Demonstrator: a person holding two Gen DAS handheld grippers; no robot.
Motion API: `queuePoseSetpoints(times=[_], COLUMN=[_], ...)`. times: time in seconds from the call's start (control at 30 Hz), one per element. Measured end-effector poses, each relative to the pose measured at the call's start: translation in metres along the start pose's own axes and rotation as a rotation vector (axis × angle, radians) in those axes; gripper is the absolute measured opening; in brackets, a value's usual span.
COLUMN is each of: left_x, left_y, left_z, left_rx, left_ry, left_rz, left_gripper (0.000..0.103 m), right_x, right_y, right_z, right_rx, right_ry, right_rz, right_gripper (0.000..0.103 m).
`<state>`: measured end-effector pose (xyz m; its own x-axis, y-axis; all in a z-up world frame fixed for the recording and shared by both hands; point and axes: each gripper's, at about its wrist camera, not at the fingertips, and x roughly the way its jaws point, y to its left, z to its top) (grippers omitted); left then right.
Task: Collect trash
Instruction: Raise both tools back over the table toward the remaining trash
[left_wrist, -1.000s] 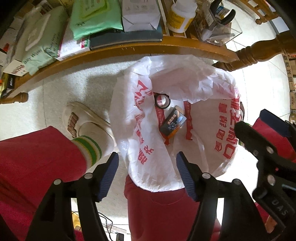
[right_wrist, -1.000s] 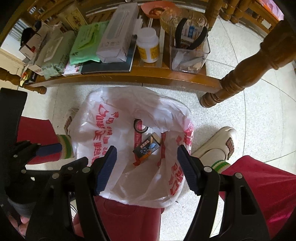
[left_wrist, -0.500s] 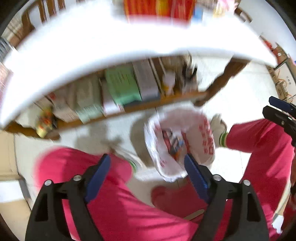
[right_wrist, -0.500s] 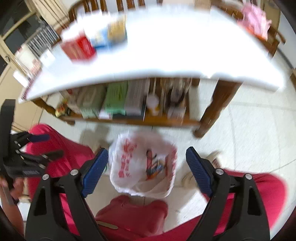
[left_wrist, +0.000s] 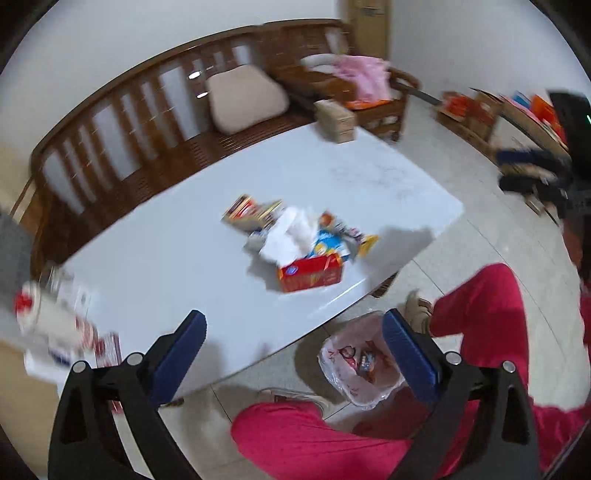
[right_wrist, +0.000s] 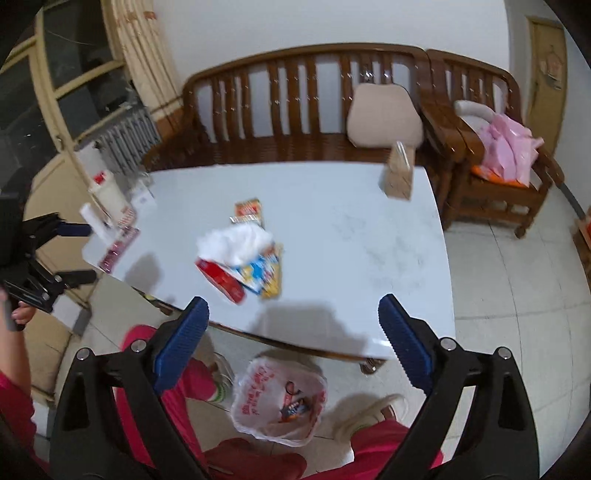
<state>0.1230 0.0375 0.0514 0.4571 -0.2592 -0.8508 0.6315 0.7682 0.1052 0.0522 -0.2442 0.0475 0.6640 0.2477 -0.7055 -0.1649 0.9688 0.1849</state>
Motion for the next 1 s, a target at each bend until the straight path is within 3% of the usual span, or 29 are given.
queuePoseSetpoints(times=[0.23,0.43,0.6,0.73,0.83,1.0], left_x=[-0.004,0.007,0.035,0.058,0.071,0.099], left_y=[-0.008,-0.042,-0.073,-0.078,-0.074,-0.063], left_z=[0.021,0.016,0.006,0.008,0.013,0.025], left_rx=[0.185,0.465,0.65,0.689,0.7,0.669], left_ry=[0.023,-0.028,0.025,0.064,0.05,0.07], left_rz=[0.005,0.004,-0.05,-0.133,-0.191,-0.259], left_gripper=[0.093,0.093,0.093,0.093,0.093,0.093], right_x=[-0.004,0.011,0.035,0.063,0.085,0.125], right_y=[0.014,0.026,0.032,0.033,0.03,0.026], right_z=[0.033,0.052,0.061,0.063,0.063,0.059], right_rx=[-0.06,-0.108,-0.144,-0.165,-0.165,-0.158], right_ry=[0.03,0.089,0.145,0.21,0.255,0.344], right_rz=[0.014,0.049,0.05,0.056,0.058,0.074], right_gripper=[0.091,0.091,0.091,0.091,0.091,0.091])
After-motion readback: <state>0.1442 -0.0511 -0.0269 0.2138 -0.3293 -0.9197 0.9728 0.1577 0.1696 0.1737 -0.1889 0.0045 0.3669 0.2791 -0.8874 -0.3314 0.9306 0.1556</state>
